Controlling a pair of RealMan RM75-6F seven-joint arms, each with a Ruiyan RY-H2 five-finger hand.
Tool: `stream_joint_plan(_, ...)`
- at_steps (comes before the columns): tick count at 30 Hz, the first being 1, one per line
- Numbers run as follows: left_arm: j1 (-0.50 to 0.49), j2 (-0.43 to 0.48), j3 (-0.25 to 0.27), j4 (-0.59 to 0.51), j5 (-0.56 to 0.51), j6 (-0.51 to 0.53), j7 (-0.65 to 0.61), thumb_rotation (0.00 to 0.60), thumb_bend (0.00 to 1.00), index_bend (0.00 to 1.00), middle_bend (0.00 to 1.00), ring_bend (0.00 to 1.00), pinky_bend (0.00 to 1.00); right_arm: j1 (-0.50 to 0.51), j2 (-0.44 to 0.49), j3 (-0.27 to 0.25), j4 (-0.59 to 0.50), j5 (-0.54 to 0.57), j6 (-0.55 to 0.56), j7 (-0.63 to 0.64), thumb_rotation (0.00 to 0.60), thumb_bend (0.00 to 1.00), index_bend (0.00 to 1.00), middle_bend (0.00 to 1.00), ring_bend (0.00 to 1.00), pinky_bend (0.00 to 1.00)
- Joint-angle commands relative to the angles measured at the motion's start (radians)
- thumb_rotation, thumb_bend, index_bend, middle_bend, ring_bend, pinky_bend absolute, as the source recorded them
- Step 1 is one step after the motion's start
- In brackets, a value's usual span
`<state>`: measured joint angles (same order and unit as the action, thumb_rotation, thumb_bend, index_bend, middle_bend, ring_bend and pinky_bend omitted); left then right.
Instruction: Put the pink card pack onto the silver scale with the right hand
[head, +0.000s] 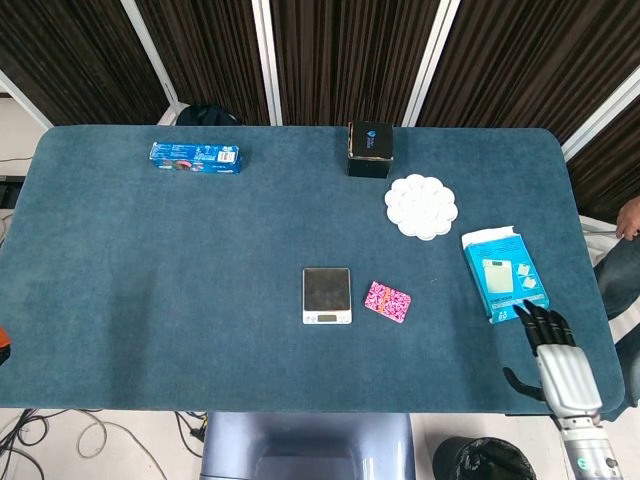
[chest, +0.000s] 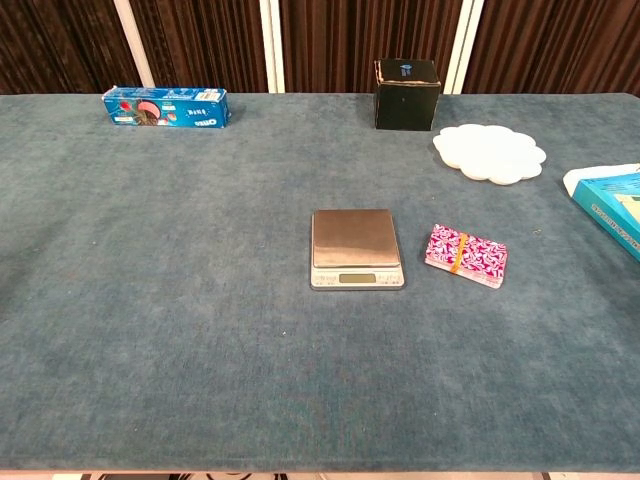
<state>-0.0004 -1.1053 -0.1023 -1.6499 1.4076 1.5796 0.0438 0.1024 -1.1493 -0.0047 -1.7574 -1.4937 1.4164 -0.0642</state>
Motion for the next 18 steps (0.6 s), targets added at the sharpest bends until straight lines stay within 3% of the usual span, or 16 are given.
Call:
stream_joint_plan(1, 0.001, -0.001, -0.001, -0.004, -0.004, 0.001, -0.001, 0.6, 0.67, 0.09, 0.0, 0.0, 0.0, 0.056, 0.0, 0.054, -0.102, 0.073, -0.07, -0.066, 0.6, 0.34, 0.0, 0.09, 0.0, 0.0)
stream_joint_plan(4, 0.003, 0.001, -0.004, -0.009, -0.013, 0.001, -0.007, 0.6, 0.67, 0.09, 0.0, 0.0, 0.0, 0.124, -0.024, 0.113, -0.192, 0.207, -0.151, -0.203, 0.6, 0.34, 0.0, 0.1, 0.0, 0.0)
stream_joint_plan(9, 0.005, 0.004, -0.007, -0.014, -0.02, -0.001, -0.019, 0.6, 0.67, 0.08, 0.0, 0.0, 0.0, 0.242, -0.092, 0.19, -0.248, 0.463, -0.226, -0.45, 0.6, 0.34, 0.0, 0.1, 0.0, 0.0)
stream_joint_plan(14, 0.006, 0.007, -0.009, -0.016, -0.026, -0.003, -0.031, 0.6, 0.67, 0.08, 0.0, 0.0, 0.0, 0.359, -0.195, 0.249, -0.256, 0.754, -0.232, -0.632, 0.6, 0.34, 0.0, 0.09, 0.0, 0.0)
stream_joint_plan(18, 0.006, 0.008, -0.01, -0.016, -0.026, -0.002, -0.038, 0.6, 0.67, 0.07, 0.0, 0.0, 0.0, 0.437, -0.276, 0.27, -0.223, 0.9, -0.198, -0.732, 0.6, 0.34, 0.0, 0.1, 0.0, 0.0)
